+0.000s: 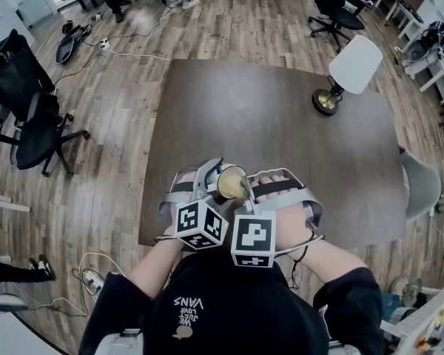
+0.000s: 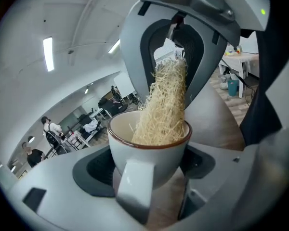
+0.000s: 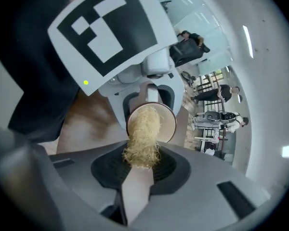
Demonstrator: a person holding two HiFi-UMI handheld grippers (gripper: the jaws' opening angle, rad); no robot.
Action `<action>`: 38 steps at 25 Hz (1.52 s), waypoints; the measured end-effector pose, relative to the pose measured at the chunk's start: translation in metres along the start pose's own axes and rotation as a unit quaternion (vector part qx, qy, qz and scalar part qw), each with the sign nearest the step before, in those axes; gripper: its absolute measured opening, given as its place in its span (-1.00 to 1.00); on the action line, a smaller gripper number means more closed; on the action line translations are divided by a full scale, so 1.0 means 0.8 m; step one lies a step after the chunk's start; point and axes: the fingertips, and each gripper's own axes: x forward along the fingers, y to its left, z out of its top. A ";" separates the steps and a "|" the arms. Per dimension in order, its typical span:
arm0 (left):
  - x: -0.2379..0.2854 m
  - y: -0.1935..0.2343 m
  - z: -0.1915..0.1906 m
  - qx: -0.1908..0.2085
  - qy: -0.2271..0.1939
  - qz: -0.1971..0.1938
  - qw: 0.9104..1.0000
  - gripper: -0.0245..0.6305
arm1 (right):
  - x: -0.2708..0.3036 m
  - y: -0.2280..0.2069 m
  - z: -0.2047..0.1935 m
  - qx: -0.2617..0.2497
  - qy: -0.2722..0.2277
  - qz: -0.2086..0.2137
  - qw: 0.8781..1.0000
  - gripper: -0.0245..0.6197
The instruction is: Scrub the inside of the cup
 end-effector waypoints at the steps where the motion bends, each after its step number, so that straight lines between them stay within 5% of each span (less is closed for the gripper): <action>1: 0.001 -0.003 0.000 0.006 0.002 -0.001 1.000 0.30 | 0.001 0.002 0.002 -0.023 0.013 0.002 1.000 -0.64; 6: 0.005 -0.017 -0.002 0.019 0.009 -0.011 1.000 0.30 | -0.001 -0.008 0.018 -0.072 0.026 -0.006 0.997 -0.64; 18: 0.005 -0.012 -0.006 -0.017 -0.002 -0.006 1.000 0.30 | 0.012 -0.005 -0.007 -0.049 0.063 0.029 0.996 -0.67; 25: 0.011 -0.023 -0.004 0.008 0.000 -0.020 1.000 0.30 | 0.008 0.002 0.011 -0.070 0.047 0.030 0.996 -0.67; 30: 0.009 -0.027 0.004 0.013 -0.007 -0.023 1.000 0.30 | 0.012 -0.013 0.002 -0.018 0.041 0.030 0.999 -0.67; 38: 0.011 -0.020 -0.004 0.006 -0.001 -0.017 1.000 0.30 | 0.013 0.014 -0.013 -0.031 0.080 0.069 0.994 -0.68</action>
